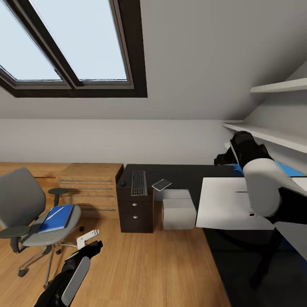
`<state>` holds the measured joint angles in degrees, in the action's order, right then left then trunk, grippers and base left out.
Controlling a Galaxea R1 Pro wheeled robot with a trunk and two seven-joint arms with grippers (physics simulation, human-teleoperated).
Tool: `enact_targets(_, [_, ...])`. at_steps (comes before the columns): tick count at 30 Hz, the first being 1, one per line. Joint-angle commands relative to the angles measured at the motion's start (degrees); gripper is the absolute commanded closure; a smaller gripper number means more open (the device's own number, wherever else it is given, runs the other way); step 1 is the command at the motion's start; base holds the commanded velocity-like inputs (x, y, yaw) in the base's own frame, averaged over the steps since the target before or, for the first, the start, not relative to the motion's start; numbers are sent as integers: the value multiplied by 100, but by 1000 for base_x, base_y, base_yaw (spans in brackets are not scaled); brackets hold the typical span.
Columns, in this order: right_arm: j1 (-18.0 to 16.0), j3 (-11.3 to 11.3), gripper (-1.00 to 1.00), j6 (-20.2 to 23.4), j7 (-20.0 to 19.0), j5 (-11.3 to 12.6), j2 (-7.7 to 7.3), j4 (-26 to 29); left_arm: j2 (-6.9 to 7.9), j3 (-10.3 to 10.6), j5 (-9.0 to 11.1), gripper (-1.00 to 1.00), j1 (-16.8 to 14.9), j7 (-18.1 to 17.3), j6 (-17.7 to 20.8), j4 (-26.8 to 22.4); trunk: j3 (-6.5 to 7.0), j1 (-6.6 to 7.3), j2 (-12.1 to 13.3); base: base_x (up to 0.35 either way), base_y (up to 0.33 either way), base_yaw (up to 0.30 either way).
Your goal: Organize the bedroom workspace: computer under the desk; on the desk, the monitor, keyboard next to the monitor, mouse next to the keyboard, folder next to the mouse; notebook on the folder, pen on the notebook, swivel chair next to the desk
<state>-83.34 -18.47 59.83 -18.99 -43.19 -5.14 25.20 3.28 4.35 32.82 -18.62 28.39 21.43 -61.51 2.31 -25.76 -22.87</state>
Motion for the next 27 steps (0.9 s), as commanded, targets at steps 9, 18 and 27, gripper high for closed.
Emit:
enact_targets(9, [72, -27, -100, -19, -36, -147, -3, -298, 8, 22, 49, -100, -2, 53, 10, -16, -3, -2, -5, 0, 0, 0])
enact_targets(18, [158, -26, -100, -25, -32, -239, -4, -313, 8, 22, 49, -100, -2, 53, 20, -18, -3, -2, -5, -44, 0, 0])
enact_targets(27, [297, -26, -100, -32, 6, -404, -4, -308, 15, 22, 49, -100, -2, 53, 34, -33, -3, -2, -5, -176, 0, 0])
